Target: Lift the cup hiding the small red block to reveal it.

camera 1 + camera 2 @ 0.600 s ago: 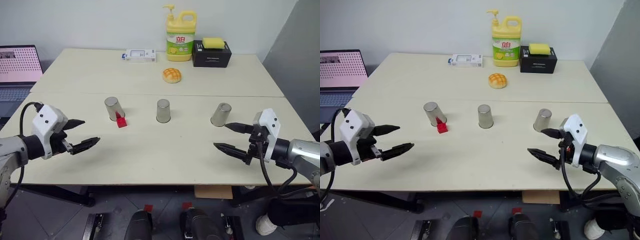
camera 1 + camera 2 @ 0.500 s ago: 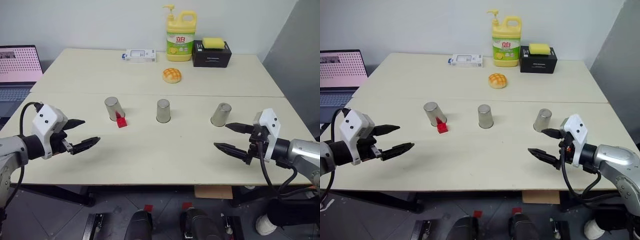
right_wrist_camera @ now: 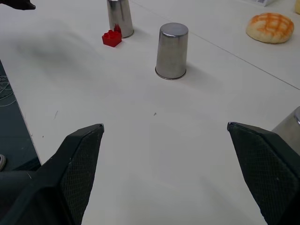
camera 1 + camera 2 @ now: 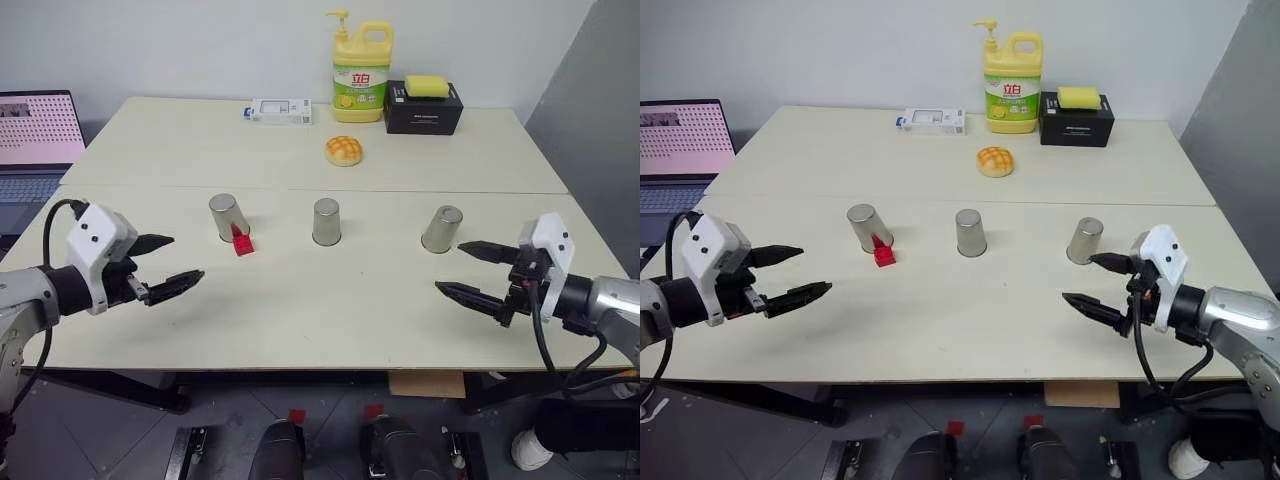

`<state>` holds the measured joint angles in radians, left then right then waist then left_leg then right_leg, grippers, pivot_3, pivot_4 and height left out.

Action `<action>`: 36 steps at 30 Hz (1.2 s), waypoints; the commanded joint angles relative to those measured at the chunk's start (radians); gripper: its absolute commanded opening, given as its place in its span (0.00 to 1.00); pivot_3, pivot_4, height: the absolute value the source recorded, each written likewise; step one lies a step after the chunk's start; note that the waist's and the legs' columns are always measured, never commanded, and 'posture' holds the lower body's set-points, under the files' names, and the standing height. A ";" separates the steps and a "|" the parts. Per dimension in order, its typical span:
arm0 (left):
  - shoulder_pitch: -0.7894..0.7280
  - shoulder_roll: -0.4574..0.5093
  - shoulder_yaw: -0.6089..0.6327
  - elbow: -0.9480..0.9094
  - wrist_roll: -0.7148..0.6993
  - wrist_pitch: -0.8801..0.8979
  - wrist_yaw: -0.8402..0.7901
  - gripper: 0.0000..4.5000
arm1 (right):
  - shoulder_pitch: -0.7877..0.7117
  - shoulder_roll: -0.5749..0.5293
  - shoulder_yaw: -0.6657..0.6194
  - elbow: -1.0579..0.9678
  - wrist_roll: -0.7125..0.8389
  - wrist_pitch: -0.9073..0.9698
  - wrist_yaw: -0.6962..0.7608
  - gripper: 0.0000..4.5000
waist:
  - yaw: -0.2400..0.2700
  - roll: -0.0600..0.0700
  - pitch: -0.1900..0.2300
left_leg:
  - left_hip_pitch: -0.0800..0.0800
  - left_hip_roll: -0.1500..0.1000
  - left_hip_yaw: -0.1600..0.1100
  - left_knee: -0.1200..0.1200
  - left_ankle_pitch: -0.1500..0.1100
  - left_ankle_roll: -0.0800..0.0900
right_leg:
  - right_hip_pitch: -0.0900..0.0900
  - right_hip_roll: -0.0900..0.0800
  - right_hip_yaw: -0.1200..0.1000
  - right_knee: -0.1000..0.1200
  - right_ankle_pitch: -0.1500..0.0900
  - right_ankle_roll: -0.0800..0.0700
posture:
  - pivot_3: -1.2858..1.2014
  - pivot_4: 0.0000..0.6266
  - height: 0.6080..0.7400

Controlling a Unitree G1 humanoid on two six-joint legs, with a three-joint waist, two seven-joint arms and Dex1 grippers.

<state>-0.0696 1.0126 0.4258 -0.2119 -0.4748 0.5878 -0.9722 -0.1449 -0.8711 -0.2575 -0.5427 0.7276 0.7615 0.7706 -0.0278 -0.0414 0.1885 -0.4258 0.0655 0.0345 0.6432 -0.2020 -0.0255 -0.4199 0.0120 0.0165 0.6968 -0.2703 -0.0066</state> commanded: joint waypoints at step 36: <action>-0.012 0.025 -0.008 -0.013 -0.011 0.018 -0.049 0.99 | -0.030 -0.062 -0.065 -0.037 0.039 0.049 0.010 1.00 | 0.000 0.000 0.000 | 0.000 0.000 0.000 0.000 0.000 0.000 | 0.000 0.000 0.000 0.000 0.000 0.000 | 0.52 0.24 1.00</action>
<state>-0.0668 1.0218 0.4153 -0.2203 -0.4862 0.6218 -1.0158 -0.1568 -0.9252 -0.2970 -0.5480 0.7443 0.8096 0.7846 -0.0279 -0.0414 0.1885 -0.4259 0.0655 0.0344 0.6432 -0.2020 -0.0255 -0.4199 0.0119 0.0165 0.6968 -0.2704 -0.0068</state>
